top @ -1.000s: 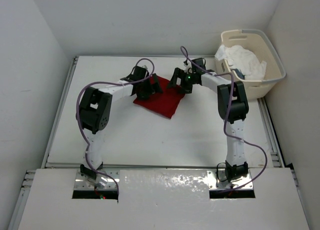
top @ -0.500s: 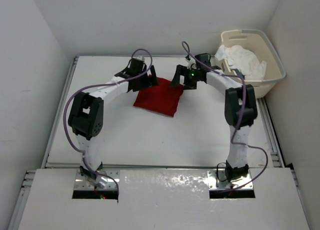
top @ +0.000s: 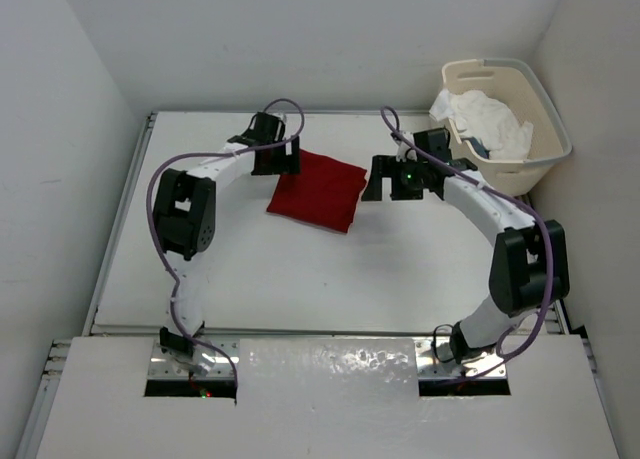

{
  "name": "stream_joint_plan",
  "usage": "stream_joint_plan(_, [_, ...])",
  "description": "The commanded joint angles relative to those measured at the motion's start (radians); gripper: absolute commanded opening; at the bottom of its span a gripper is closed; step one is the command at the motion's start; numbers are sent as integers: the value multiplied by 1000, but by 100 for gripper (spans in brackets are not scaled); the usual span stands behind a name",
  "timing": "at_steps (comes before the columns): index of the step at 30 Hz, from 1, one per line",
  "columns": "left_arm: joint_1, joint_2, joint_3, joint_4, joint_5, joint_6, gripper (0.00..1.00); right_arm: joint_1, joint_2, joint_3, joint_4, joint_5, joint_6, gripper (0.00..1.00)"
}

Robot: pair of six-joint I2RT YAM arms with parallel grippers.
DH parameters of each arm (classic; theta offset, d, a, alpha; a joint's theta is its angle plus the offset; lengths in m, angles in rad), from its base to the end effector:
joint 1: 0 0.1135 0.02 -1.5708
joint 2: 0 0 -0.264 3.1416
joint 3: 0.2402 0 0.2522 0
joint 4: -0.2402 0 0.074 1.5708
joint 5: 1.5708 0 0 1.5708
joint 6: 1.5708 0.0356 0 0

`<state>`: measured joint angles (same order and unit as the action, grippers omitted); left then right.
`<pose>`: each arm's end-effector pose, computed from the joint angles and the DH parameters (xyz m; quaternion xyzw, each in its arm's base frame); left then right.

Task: Fold and stack the t-shirts
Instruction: Put the neatly folded tshirt into the corner of the board with the left arm

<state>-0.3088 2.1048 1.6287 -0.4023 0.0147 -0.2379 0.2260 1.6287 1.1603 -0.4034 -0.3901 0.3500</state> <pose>0.4472 -0.1432 0.1974 0.0358 0.9400 -0.0983 0.3249 0.3378 0.0916 0.2382 -0.0091 0.9241 0.2700 0.2704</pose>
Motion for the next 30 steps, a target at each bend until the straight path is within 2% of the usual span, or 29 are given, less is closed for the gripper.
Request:
stream_joint_plan(1, [23,43,23,-12,28,65,84,1,-69,-2,-31,43,-51,99])
stream_joint_plan(4, [25,84,56,-33,43,81,73,1,-101,-33,-34,75,-57,99])
stream_joint_plan(7, [23,81,27,6,68,107,63,1,-116,-42,-46,137,-71,99])
stream_joint_plan(11, [25,118,39,-20,18,109,49,-4,-118,-45,-74,175,-75,99])
stream_joint_plan(13, [23,135,42,-14,42,107,36,-7,-127,-57,-74,180,-75,99])
stream_joint_plan(16, [25,138,43,2,79,109,6,-11,-142,-68,-75,200,-75,99])
stream_joint_plan(17, [27,135,42,9,65,101,0,-13,-147,-71,-78,217,-78,99])
stream_joint_plan(20, [54,109,37,36,22,98,0,-22,-162,-82,-80,234,-85,99])
stream_joint_plan(24, [163,72,53,46,71,118,0,-30,-168,-99,-78,263,-95,99])
stream_joint_plan(26, [215,61,60,45,50,195,0,-30,-165,-106,-75,264,-97,99])
stream_joint_plan(28, [259,55,56,62,94,305,0,-30,-161,-106,-74,264,-98,99])
stream_joint_plan(30, [295,76,69,69,123,347,0,-31,-148,-93,-83,263,-106,99])
